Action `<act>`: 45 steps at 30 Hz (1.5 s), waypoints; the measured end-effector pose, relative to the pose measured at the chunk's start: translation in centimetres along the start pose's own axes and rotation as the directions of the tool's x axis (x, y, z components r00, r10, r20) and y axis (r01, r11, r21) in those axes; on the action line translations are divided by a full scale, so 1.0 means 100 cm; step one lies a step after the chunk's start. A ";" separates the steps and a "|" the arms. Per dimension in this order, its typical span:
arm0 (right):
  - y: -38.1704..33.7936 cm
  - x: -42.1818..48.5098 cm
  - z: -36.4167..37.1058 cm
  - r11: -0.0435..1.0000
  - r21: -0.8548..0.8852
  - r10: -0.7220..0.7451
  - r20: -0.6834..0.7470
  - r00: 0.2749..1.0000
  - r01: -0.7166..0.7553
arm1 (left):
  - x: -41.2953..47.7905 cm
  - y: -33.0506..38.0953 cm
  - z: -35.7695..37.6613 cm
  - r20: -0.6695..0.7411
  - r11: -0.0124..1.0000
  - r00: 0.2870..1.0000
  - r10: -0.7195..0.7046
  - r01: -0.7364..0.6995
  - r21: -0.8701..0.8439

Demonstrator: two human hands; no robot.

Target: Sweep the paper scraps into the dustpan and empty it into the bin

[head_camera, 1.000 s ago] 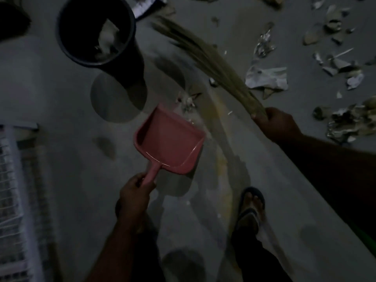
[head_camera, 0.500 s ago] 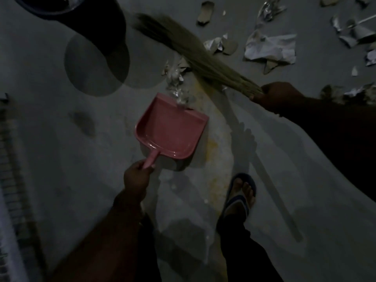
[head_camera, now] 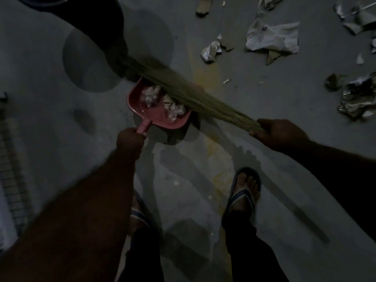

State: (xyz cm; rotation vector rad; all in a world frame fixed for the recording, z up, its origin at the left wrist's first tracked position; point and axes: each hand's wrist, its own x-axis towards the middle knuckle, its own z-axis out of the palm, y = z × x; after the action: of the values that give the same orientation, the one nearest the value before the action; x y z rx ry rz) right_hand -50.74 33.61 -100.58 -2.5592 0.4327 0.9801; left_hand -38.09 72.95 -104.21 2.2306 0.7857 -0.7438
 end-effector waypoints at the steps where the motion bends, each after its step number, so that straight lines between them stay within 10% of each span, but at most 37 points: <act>1: 0.002 -0.009 0.007 1.000 0.003 -0.005 -0.028 1.000 0.005 | 0.000 0.000 -0.001 0.004 1.000 1.000 0.009 -0.009 0.018; 14: 0.033 -0.009 -0.010 0.971 0.187 0.215 -0.412 0.885 -0.149 | -0.011 -0.023 0.002 0.039 0.984 0.992 0.118 -0.122 0.132; 24: 0.053 0.052 -0.070 0.908 0.273 0.365 -0.140 0.921 -0.318 | -0.020 0.036 0.056 0.082 0.940 0.979 0.185 -0.201 0.277; 37: 0.122 -0.017 -0.015 0.995 0.039 0.102 -0.249 0.963 -0.096 | -0.027 0.090 0.076 0.350 0.415 0.736 0.580 -0.637 0.650; 45: 0.143 0.006 -0.052 0.926 0.252 0.372 -0.490 0.789 -0.280 | -0.008 0.087 0.083 0.351 0.450 0.697 0.625 -0.689 0.568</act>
State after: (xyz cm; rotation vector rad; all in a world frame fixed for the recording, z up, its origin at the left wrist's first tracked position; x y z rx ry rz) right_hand -53.16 18.63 -100.60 -2.6164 1.0965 0.2777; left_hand -34.92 61.43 -105.52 2.7868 -0.5599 -0.7709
